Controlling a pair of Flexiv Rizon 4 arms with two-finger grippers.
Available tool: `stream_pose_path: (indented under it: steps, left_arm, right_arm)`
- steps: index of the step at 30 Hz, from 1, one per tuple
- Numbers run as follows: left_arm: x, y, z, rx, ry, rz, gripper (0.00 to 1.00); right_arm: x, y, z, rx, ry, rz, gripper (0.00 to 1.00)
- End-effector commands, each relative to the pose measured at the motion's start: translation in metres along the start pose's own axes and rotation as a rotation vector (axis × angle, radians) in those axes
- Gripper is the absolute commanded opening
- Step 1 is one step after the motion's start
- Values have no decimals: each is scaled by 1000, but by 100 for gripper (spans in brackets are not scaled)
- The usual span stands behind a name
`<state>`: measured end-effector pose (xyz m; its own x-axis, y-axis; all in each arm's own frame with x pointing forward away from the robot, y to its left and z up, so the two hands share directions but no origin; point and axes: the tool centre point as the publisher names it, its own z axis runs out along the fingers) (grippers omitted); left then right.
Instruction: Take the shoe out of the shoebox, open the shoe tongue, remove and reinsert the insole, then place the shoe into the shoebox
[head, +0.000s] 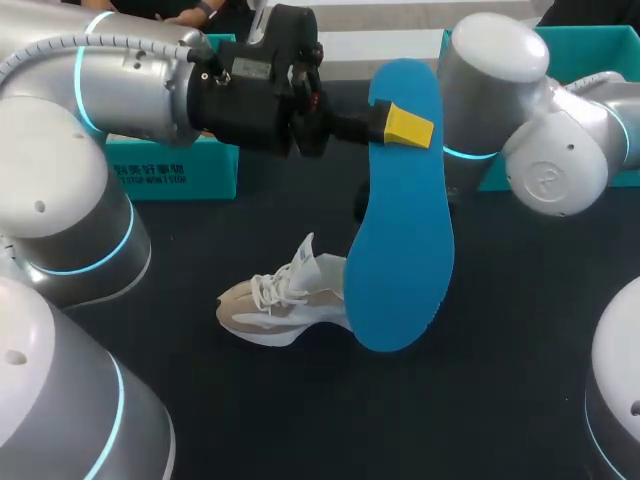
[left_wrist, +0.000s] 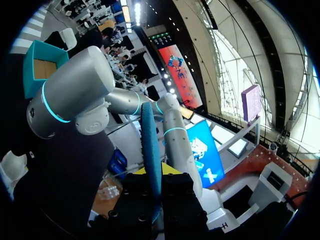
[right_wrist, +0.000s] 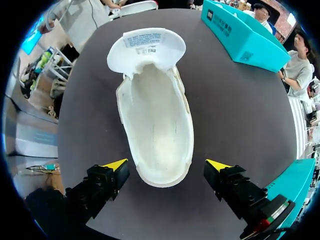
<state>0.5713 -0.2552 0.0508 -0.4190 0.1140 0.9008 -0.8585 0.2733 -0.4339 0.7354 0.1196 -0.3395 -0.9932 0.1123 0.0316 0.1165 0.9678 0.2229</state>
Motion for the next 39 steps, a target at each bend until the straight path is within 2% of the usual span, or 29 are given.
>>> stream_pose_path:
  steps: [1, 13, 18, 22, 29, 39]
  left_arm:
    - [0, 1, 1, 1, -2, -1, 0]
    - [0, 1, 1, 1, -2, -1, 0]
    - [0, 1, 1, 1, -2, -1, 0]
    - [0, 1, 1, 1, -2, -1, 0]
    - [0, 1, 1, 1, -2, -1, 0]
    - [0, 1, 1, 1, -2, -1, 0]
  right_arm:
    - [-2, -1, 3, -4, 4, -1, 100]
    - [-2, -1, 3, -4, 4, -1, 100]
    - [-12, 25, 3, 18, 5, 39, 100]
    - [-18, 36, 6, 31, -3, 39, 100]
    - [-27, 42, 22, 40, 0, 18, 100]
    - [-27, 41, 44, 38, 61, 38, 100]
